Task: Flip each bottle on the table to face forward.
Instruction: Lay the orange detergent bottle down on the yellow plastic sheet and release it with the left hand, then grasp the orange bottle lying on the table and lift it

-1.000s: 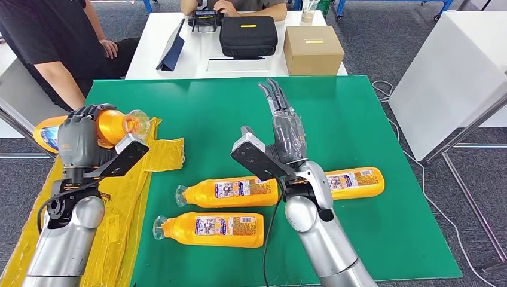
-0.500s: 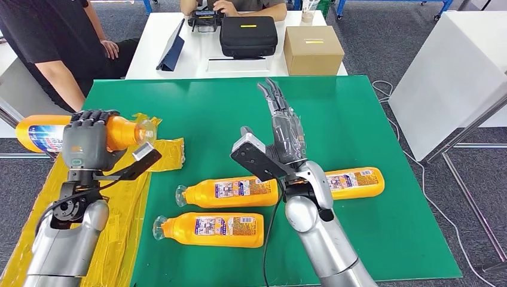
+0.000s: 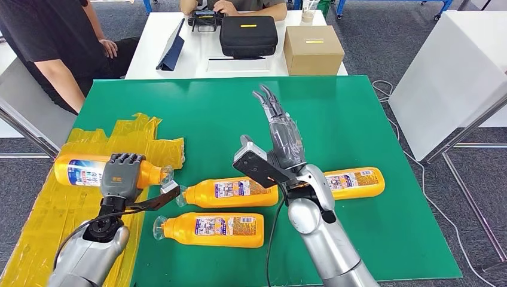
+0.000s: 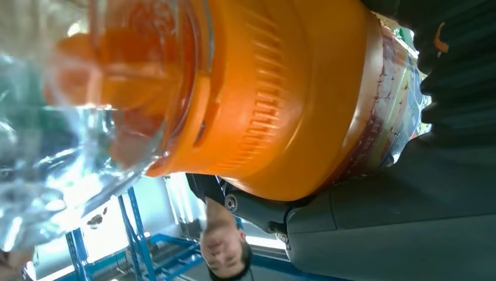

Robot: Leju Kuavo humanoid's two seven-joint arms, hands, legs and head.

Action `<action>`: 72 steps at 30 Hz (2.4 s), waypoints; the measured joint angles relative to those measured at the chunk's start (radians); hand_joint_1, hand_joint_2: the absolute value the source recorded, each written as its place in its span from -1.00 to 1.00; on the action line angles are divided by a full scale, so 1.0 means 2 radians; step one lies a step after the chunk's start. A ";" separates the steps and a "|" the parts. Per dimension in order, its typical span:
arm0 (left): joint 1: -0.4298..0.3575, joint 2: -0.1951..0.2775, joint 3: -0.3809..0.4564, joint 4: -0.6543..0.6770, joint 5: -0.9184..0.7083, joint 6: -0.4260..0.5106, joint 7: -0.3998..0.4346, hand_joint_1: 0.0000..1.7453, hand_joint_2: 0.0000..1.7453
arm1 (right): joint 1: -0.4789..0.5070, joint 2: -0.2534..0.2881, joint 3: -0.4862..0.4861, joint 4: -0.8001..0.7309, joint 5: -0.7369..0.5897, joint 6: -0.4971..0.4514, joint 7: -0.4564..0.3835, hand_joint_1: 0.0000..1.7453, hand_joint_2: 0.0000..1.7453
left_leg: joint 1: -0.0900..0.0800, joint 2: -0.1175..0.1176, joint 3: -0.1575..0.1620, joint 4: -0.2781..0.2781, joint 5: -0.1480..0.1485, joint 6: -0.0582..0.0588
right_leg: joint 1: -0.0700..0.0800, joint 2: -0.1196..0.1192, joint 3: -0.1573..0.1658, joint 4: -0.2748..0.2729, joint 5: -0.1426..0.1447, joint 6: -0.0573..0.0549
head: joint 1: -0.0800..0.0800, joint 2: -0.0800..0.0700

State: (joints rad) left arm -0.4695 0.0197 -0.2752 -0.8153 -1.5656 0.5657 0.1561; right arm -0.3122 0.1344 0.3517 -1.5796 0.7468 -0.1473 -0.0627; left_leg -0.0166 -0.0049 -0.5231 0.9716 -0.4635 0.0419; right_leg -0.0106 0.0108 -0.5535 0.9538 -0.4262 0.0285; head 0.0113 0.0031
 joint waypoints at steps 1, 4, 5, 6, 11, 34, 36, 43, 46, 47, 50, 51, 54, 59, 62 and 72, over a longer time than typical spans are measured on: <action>-0.002 -0.001 -0.001 0.008 0.000 0.000 0.000 1.00 1.00 | 0.000 0.000 0.000 0.000 0.000 0.000 0.000 -1.00 -1.00 | 0.000 0.000 0.000 0.000 0.000 0.000 | 0.000 0.000 0.000 0.000 0.000 0.000 | 0.000 0.000; -0.008 -0.004 -0.001 0.023 0.000 -0.001 -0.002 1.00 1.00 | 0.000 -0.002 0.000 0.001 -0.001 0.000 0.000 -1.00 -1.00 | 0.000 0.000 0.000 0.000 0.000 0.000 | 0.000 0.000 0.000 0.000 0.000 0.000 | 0.000 0.000; -0.009 -0.005 -0.001 0.027 0.000 -0.001 -0.002 1.00 1.00 | 0.000 -0.003 0.000 0.001 -0.001 0.000 0.000 -1.00 -1.00 | 0.000 0.000 0.000 0.000 0.000 0.000 | 0.000 0.000 0.000 0.000 0.000 0.000 | 0.000 0.000; -0.010 -0.006 -0.001 0.031 0.000 -0.001 -0.002 1.00 1.00 | 0.000 -0.003 0.000 0.002 -0.001 0.000 0.000 -1.00 -1.00 | 0.000 0.000 0.000 0.000 0.000 0.000 | 0.000 0.000 0.000 0.000 0.000 0.000 | 0.000 0.000; -0.015 -0.010 -0.001 0.052 0.002 -0.001 -0.003 1.00 1.00 | 0.000 -0.004 0.002 0.005 -0.001 0.000 0.000 -1.00 -1.00 | 0.000 0.000 0.000 0.000 0.000 0.000 | 0.000 0.000 0.000 0.000 0.000 0.000 | 0.000 0.000; -0.026 -0.022 0.008 0.084 0.013 -0.016 -0.021 -1.00 -1.00 | 0.014 -0.012 0.005 0.007 0.001 -0.003 0.004 -1.00 -1.00 | 0.000 0.000 0.000 0.000 0.000 0.000 | 0.000 0.000 0.000 0.000 0.000 0.000 | 0.000 0.000; -0.026 -0.023 0.008 0.084 0.012 -0.016 -0.022 -1.00 -1.00 | 0.015 -0.012 0.005 0.007 0.001 -0.004 0.004 -1.00 -1.00 | 0.000 0.000 0.000 0.000 0.000 0.000 | 0.000 0.000 0.000 0.000 0.000 0.000 | 0.000 0.000; -0.025 -0.026 0.009 0.084 0.010 -0.013 -0.027 -1.00 -1.00 | 0.018 -0.014 0.005 0.006 0.002 -0.004 0.006 -1.00 -1.00 | 0.000 0.000 0.000 0.000 0.000 0.000 | 0.000 0.000 0.000 0.000 0.000 0.000 | 0.000 0.000; -0.023 -0.029 0.009 0.082 0.014 -0.007 -0.032 -1.00 -1.00 | 0.021 -0.016 0.005 0.004 0.003 -0.005 0.007 -1.00 -1.00 | 0.000 0.000 0.000 0.000 0.000 0.000 | 0.000 0.000 0.000 0.000 0.000 0.000 | 0.000 0.000; -0.022 -0.030 0.009 0.082 0.015 -0.006 -0.033 -1.00 -1.00 | 0.022 -0.016 0.005 0.004 0.003 -0.005 0.007 -1.00 -1.00 | 0.000 0.000 0.000 0.000 0.000 0.000 | 0.000 0.000 0.000 0.000 0.000 0.000 | 0.000 0.000; -0.019 -0.032 0.014 0.075 0.042 -0.001 -0.047 -1.00 -1.00 | 0.025 -0.017 0.005 0.002 0.006 -0.005 0.009 -1.00 -1.00 | 0.000 0.000 0.000 0.000 0.000 0.000 | 0.000 0.000 0.000 0.000 0.000 0.000 | 0.000 0.000; -0.016 -0.032 0.018 0.067 0.066 0.001 -0.060 -1.00 -1.00 | 0.027 -0.018 0.005 -0.001 0.006 -0.006 0.010 -1.00 -0.50 | 0.000 0.000 0.000 0.000 0.000 0.000 | 0.000 0.000 0.000 0.000 0.000 0.000 | 0.000 0.000; 0.000 -0.032 0.039 0.010 0.181 -0.012 -0.106 -1.00 -1.00 | 0.039 -0.026 0.002 -0.016 0.004 -0.008 0.006 -1.00 1.00 | 0.000 0.000 0.000 0.000 0.000 0.000 | 0.000 0.000 0.000 0.000 0.000 0.000 | 0.000 0.000; 0.051 -0.017 0.081 -0.174 0.419 -0.067 -0.162 -1.00 -1.00 | 0.074 -0.060 -0.021 -0.059 -0.017 0.014 -0.006 -1.00 1.00 | 0.000 0.000 -0.001 0.000 0.000 0.000 | 0.000 0.000 0.000 0.000 0.000 0.000 | 0.000 0.000; 0.080 -0.004 0.107 -0.263 0.512 -0.086 -0.190 -1.00 -1.00 | 0.096 -0.088 -0.041 -0.082 -0.017 0.025 -0.013 -1.00 1.00 | 0.000 0.000 -0.001 0.000 0.000 0.000 | 0.000 0.000 0.000 0.000 0.000 0.000 | 0.000 0.000; 0.128 0.026 0.130 -0.384 0.556 -0.090 -0.214 -1.00 -1.00 | 0.199 -0.180 -0.127 -0.167 0.023 0.110 -0.016 -1.00 1.00 | 0.000 -0.002 -0.001 0.000 0.000 0.000 | 0.000 -0.002 0.000 -0.001 0.000 0.000 | 0.000 0.000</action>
State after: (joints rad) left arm -0.2128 0.0710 -0.0152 -1.5843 -0.4535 0.3861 -0.2728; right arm 0.0856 -0.2257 0.0970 -1.9142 0.7924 0.0728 -0.0938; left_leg -0.0168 -0.0088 -0.5252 0.9715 -0.4642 0.0420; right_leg -0.0110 0.0076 -0.5544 0.9526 -0.4265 0.0285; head 0.0112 0.0031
